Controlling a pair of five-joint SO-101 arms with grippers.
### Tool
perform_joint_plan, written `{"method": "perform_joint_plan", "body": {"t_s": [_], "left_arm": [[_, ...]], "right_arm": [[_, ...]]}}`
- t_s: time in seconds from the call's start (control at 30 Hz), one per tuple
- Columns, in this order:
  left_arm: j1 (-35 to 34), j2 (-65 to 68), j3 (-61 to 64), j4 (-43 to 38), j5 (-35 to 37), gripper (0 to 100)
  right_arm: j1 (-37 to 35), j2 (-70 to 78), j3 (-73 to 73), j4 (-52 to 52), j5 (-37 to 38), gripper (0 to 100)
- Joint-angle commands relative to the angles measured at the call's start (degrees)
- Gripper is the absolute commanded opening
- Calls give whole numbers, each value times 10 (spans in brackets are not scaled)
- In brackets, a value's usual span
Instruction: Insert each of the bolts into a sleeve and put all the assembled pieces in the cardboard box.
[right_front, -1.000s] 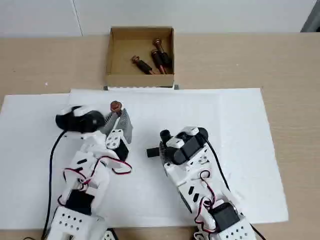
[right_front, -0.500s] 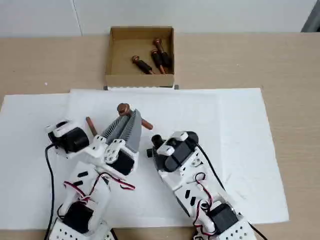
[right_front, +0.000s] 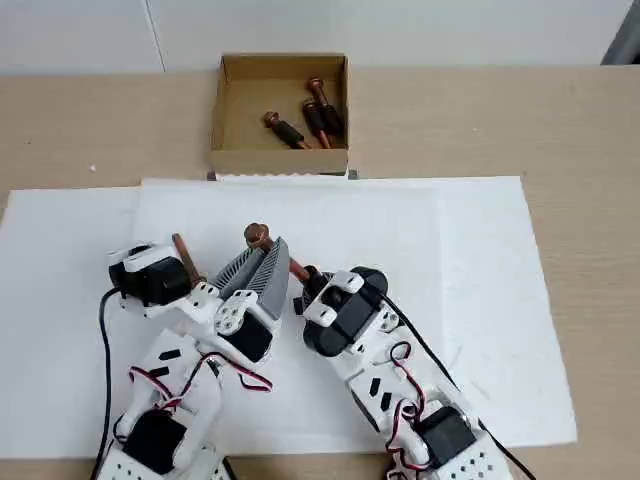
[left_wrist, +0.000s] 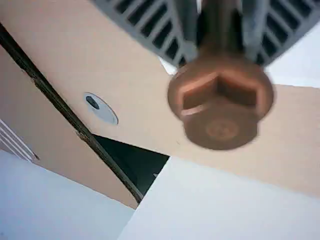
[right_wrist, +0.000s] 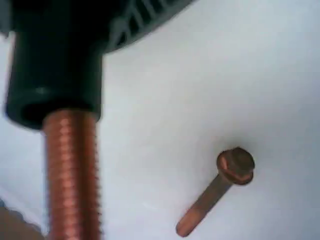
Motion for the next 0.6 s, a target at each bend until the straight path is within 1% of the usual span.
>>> {"method": "perform_joint_plan", "body": {"t_s": [0.0,0.23,0.43,0.5,0.57], "left_arm": [[3,-10,-1,1,3,5],[3,-10,28,-2,1,5],[4,-10,36,4,1,5],[12,-10,35,25,1,5],[30,-10,32,65,1,5]], "right_arm": [[-6,-8,-1,-20,17,3],[-32,-8,-1,-20,19,3],[-31,-8,-1,-20,19,3],[-31,-8,0,-20,19,3],[-30,-8,0,-20,19,3]]}}
